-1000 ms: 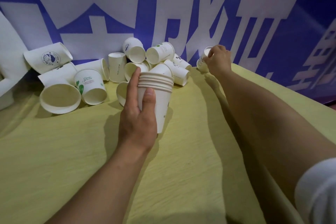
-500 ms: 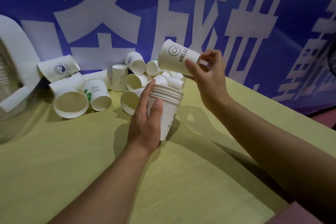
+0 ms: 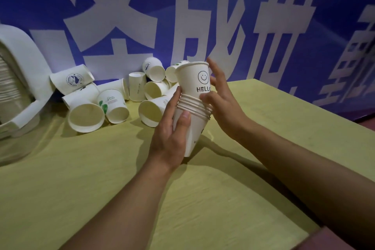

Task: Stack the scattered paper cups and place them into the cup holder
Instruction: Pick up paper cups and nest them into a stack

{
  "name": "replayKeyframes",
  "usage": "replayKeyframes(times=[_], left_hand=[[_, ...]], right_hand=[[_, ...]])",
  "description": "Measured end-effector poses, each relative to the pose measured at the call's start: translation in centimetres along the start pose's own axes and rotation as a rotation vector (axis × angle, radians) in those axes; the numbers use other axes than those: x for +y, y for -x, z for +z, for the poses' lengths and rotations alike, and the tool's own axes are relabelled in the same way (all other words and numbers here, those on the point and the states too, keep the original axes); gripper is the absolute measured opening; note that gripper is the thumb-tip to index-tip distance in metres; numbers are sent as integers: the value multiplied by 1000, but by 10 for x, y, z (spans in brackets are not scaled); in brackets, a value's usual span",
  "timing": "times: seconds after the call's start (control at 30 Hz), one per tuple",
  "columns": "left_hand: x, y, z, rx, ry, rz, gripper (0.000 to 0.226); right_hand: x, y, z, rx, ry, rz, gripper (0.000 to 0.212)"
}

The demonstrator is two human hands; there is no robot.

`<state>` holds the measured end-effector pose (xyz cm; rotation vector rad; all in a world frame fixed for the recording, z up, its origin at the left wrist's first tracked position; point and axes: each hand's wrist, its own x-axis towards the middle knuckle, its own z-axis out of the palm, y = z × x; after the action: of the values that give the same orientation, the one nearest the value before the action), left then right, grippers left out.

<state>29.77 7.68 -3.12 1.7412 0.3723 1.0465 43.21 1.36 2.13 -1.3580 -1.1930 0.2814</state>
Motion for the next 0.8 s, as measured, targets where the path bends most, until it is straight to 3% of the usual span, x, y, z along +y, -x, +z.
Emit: replayKeyframes(times=[0.23, 0.3, 0.43, 0.57, 0.8], left_hand=[[-4, -6, -4, 235, -2, -47, 50], [-2, -6, -5, 270, -1, -43, 46], [-3, -8, -6, 348, 24, -67, 49], [-5, -11, -7, 409, 58, -92, 46], [-6, -11, -6, 421, 61, -107, 60]], right_hand=[[23, 5, 2, 1, 75, -43, 31], [25, 3, 3, 13, 119, -45, 31], [34, -22, -10, 211, 371, 81, 33], [56, -67, -21, 150, 681, 186, 35], [78, -113, -22, 24, 754, 264, 49]])
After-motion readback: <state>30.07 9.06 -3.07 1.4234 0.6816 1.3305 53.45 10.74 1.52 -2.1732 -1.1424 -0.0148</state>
